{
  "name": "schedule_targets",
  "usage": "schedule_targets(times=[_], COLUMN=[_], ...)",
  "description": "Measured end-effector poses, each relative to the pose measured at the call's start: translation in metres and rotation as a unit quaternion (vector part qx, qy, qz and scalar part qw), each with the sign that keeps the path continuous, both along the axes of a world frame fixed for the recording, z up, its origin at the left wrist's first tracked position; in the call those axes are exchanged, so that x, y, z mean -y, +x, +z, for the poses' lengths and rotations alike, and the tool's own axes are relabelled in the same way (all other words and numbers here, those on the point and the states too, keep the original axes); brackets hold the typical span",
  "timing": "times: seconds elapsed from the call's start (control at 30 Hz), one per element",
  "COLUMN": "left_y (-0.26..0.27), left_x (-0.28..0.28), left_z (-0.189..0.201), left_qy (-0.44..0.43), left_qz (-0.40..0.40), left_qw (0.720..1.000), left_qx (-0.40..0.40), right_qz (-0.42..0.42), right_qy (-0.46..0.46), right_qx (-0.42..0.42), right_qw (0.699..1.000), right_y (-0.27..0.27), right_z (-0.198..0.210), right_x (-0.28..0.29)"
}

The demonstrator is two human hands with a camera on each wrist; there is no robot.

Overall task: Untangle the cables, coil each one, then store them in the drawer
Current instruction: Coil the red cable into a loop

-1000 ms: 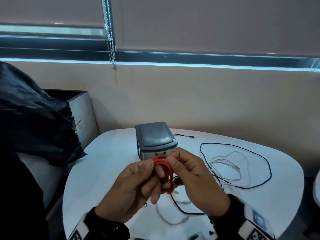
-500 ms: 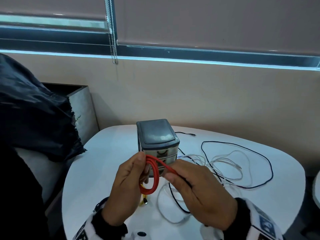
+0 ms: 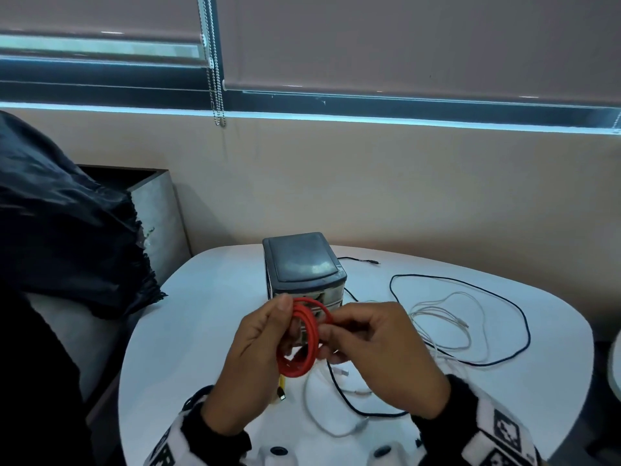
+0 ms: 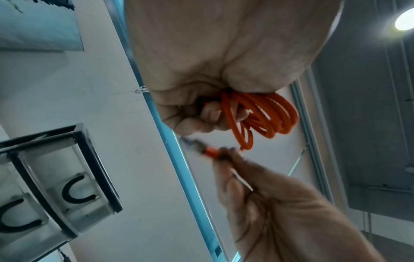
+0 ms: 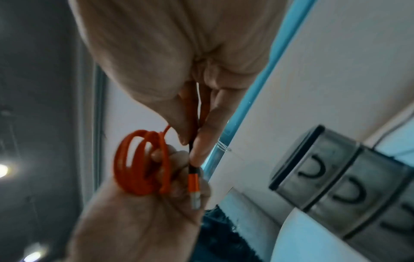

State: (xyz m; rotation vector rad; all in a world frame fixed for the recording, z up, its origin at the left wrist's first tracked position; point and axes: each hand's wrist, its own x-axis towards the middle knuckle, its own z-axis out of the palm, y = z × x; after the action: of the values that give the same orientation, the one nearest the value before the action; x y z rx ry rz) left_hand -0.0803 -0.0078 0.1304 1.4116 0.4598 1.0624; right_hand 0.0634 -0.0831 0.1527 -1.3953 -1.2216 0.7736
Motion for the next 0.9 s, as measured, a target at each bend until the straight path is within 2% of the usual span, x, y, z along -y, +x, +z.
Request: schedule_targets(times=[0.13, 0.3, 0.43, 0.53, 0.67, 0.73, 0.83, 0.9], left_y=[0.009, 0.012, 0.016, 0.018, 0.017, 0.018, 0.02, 0.022], left_x=[0.005, -0.001, -0.001, -0.001, 0.0, 0.001, 0.0, -0.001], left_z=[-0.002, -0.019, -0.027, -0.029, -0.033, -0.039, -0.048, -0.051], left_qy=[-0.012, -0.023, -0.029, -0.006, -0.01, -0.001, 0.063, 0.11], left_qz=[-0.035, -0.026, 0.003, 0.018, -0.008, -0.004, 0.057, 0.085], left_qw=[0.999, 0.999, 1.0, 1.0, 1.0, 1.0, 0.995, 0.985], left_qx=[0.011, 0.015, -0.003, 0.009, 0.009, -0.012, -0.059, -0.1], right_qz=[-0.006, -0.047, -0.02, 0.011, 0.04, 0.052, 0.072, 0.077], right_qy=[0.0, -0.001, -0.021, -0.057, -0.091, -0.094, -0.1, -0.097], right_qx=[-0.117, -0.199, -0.254, -0.263, -0.294, -0.297, -0.273, -0.289], right_qw=[0.993, 0.979, 0.967, 0.963, 0.951, 0.949, 0.954, 0.949], right_y=[-0.003, 0.003, 0.003, 0.003, 0.005, 0.007, 0.007, 0.005], right_z=[0.009, 0.005, 0.003, -0.006, -0.021, -0.024, -0.024, -0.025], right_x=[0.0, -0.006, -0.007, -0.008, -0.007, -0.006, -0.002, -0.001])
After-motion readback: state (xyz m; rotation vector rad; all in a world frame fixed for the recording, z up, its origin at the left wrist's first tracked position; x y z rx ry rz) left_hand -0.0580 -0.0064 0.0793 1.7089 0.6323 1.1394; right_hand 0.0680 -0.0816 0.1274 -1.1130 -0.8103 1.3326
